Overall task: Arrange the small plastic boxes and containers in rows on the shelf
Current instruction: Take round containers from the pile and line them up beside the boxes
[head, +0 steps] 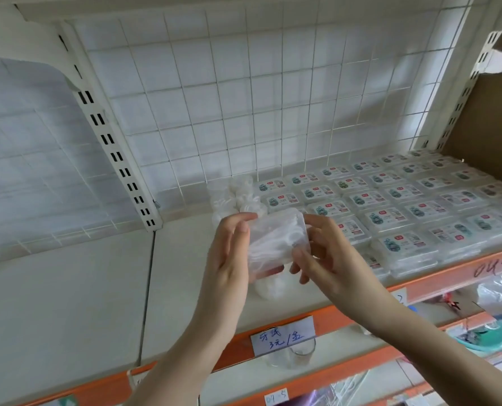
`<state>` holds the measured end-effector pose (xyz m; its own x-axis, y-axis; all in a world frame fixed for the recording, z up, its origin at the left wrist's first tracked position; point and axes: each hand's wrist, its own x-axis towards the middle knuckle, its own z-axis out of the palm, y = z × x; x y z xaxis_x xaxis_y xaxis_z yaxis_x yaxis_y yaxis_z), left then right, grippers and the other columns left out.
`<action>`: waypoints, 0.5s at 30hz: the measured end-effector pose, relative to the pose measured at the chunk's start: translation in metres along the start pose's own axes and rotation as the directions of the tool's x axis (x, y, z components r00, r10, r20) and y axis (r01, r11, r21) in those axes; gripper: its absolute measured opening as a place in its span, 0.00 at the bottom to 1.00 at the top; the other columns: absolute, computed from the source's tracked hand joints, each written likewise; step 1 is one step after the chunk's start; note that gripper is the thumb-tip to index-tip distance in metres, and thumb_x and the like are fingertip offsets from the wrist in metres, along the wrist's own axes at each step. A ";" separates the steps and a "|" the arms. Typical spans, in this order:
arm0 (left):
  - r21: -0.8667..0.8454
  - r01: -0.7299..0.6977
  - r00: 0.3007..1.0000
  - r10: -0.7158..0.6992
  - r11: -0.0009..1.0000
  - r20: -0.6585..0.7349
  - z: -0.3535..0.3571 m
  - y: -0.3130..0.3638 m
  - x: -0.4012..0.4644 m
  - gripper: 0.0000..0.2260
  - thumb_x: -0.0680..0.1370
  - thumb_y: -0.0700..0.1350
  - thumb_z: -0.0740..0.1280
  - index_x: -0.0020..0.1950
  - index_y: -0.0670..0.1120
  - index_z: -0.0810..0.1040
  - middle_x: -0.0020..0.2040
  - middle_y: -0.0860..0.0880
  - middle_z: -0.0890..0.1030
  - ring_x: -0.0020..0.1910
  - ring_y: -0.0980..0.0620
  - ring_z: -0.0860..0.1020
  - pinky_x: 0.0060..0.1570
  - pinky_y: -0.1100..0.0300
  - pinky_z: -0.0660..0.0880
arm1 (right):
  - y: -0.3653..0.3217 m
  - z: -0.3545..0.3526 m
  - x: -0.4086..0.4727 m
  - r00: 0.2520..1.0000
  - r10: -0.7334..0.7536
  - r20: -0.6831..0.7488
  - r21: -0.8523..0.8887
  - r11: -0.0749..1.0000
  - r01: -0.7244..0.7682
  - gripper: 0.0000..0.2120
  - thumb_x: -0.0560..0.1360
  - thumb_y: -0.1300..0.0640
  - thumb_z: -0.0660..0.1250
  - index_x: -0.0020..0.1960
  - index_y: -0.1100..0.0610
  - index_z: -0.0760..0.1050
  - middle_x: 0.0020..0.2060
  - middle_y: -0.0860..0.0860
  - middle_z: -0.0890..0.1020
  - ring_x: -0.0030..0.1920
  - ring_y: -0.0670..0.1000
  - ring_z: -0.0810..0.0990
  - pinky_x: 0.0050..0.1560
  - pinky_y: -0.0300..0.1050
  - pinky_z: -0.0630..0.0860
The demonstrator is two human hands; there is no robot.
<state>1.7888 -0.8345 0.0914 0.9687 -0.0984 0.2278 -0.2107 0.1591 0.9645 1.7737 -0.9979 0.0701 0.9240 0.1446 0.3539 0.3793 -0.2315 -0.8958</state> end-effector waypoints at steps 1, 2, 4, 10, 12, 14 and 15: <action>0.016 0.028 0.998 -0.029 0.999 0.052 0.004 0.000 0.000 0.14 0.76 0.53 0.60 0.56 0.47 0.75 0.54 0.45 0.79 0.48 0.45 0.82 0.39 0.49 0.80 | 0.000 -0.003 -0.002 0.999 0.026 -0.019 0.040 0.999 -0.025 0.14 0.78 0.56 0.62 0.63 0.52 0.65 0.45 0.52 0.77 0.40 0.48 0.79 0.38 0.40 0.76; 0.041 0.048 0.995 -0.051 0.998 0.091 0.008 -0.001 0.000 0.13 0.76 0.54 0.62 0.55 0.48 0.76 0.53 0.47 0.80 0.48 0.47 0.82 0.39 0.48 0.81 | 0.000 -0.007 -0.003 0.998 0.046 -0.045 0.066 0.997 -0.043 0.15 0.78 0.60 0.62 0.63 0.54 0.65 0.45 0.54 0.78 0.38 0.47 0.79 0.38 0.38 0.75; 0.083 0.093 0.984 -0.105 0.992 0.143 0.011 -0.005 0.001 0.12 0.74 0.55 0.65 0.54 0.52 0.79 0.52 0.52 0.80 0.50 0.53 0.80 0.41 0.48 0.81 | 0.004 -0.016 -0.007 0.995 0.053 -0.086 0.097 0.994 -0.045 0.14 0.77 0.64 0.62 0.61 0.54 0.68 0.46 0.54 0.79 0.39 0.46 0.79 0.39 0.38 0.76; 0.150 0.035 0.946 -0.081 0.988 0.315 0.025 -0.016 -0.002 0.13 0.70 0.56 0.66 0.53 0.56 0.79 0.56 0.55 0.79 0.59 0.56 0.76 0.57 0.57 0.74 | 0.016 -0.047 -0.021 0.986 0.044 -0.159 0.000 0.999 -0.044 0.24 0.72 0.77 0.61 0.51 0.47 0.72 0.51 0.55 0.77 0.52 0.48 0.79 0.47 0.38 0.75; 0.168 0.023 0.934 -0.081 0.986 0.348 0.033 -0.018 -0.001 0.15 0.68 0.52 0.70 0.55 0.57 0.76 0.57 0.56 0.78 0.59 0.59 0.76 0.53 0.63 0.74 | 0.018 -0.059 -0.024 0.988 -0.005 -0.152 -0.125 0.992 -0.014 0.28 0.68 0.76 0.55 0.49 0.44 0.73 0.54 0.52 0.76 0.58 0.47 0.76 0.54 0.35 0.72; 0.208 -0.012 0.933 -0.064 0.978 0.355 0.043 -0.022 0.000 0.20 0.69 0.48 0.71 0.59 0.57 0.73 0.59 0.56 0.76 0.61 0.60 0.74 0.54 0.66 0.74 | 0.021 -0.071 -0.027 0.985 -0.011 -0.172 -0.091 0.996 -0.005 0.25 0.69 0.76 0.54 0.51 0.50 0.75 0.53 0.48 0.79 0.59 0.46 0.77 0.56 0.34 0.72; 0.244 -0.046 0.934 -0.045 0.969 0.355 0.047 -0.025 0.000 0.21 0.69 0.48 0.70 0.61 0.57 0.72 0.60 0.57 0.75 0.62 0.61 0.73 0.56 0.65 0.74 | 0.021 -0.076 -0.029 0.981 0.012 -0.192 -0.020 1.000 -0.016 0.21 0.71 0.75 0.55 0.52 0.54 0.75 0.52 0.47 0.81 0.58 0.47 0.79 0.55 0.35 0.74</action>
<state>1.7873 -0.8850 0.0738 0.8677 -0.4473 0.2169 -0.2810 -0.0813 0.9563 1.7589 -1.0801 0.0614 0.9205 -0.0455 0.3880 0.3651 -0.2531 -0.8959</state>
